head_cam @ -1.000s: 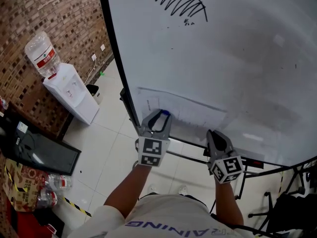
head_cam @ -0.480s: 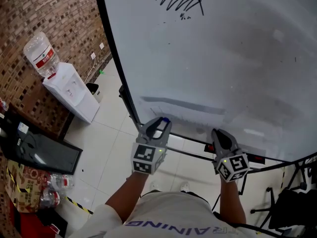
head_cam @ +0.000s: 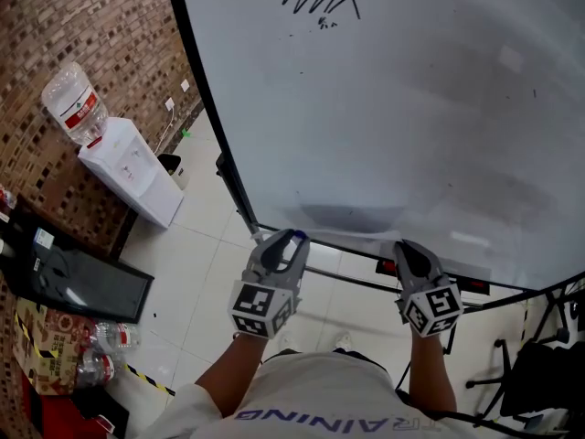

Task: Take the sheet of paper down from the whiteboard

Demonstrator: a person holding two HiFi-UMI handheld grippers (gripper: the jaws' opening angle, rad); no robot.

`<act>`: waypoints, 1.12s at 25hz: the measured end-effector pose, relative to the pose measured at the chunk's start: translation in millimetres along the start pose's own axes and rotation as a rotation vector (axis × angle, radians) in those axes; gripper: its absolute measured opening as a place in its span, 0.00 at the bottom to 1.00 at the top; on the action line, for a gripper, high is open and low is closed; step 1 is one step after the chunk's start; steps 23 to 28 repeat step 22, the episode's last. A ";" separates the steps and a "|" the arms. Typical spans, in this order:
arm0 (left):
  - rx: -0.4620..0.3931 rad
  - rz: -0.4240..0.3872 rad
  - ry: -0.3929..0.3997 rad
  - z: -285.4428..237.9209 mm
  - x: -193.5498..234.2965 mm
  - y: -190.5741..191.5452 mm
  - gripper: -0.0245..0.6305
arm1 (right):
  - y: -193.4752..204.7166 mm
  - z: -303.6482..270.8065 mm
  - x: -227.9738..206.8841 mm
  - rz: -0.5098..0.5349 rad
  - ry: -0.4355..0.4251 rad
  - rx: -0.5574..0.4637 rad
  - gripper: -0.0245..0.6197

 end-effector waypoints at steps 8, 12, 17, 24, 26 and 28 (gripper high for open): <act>-0.039 0.015 -0.001 16.4 -4.6 -13.5 0.23 | 11.8 16.1 -9.6 -0.013 0.048 0.025 0.05; -0.035 0.010 0.000 18.8 -5.4 -13.8 0.23 | 11.6 19.8 -6.0 -0.013 0.047 0.019 0.05; -0.026 0.021 0.000 18.5 -2.7 -10.5 0.23 | 9.5 20.9 -0.9 -0.008 0.042 0.015 0.05; -0.015 0.023 0.001 15.0 -2.1 -6.9 0.23 | 7.5 21.6 -0.3 -0.003 0.043 0.007 0.05; -0.015 0.023 0.001 15.0 -2.1 -6.9 0.23 | 7.5 21.6 -0.3 -0.003 0.043 0.007 0.05; -0.015 0.023 0.001 15.0 -2.1 -6.9 0.23 | 7.5 21.6 -0.3 -0.003 0.043 0.007 0.05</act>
Point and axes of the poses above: the fingertips, and each gripper's own axes: z backward along the fingers, x to its left, y out of its underside, the point moved 10 cm from there along z, backward along the fingers, and after that the axes turned 2 degrees about -y, right-handed, at the moved point
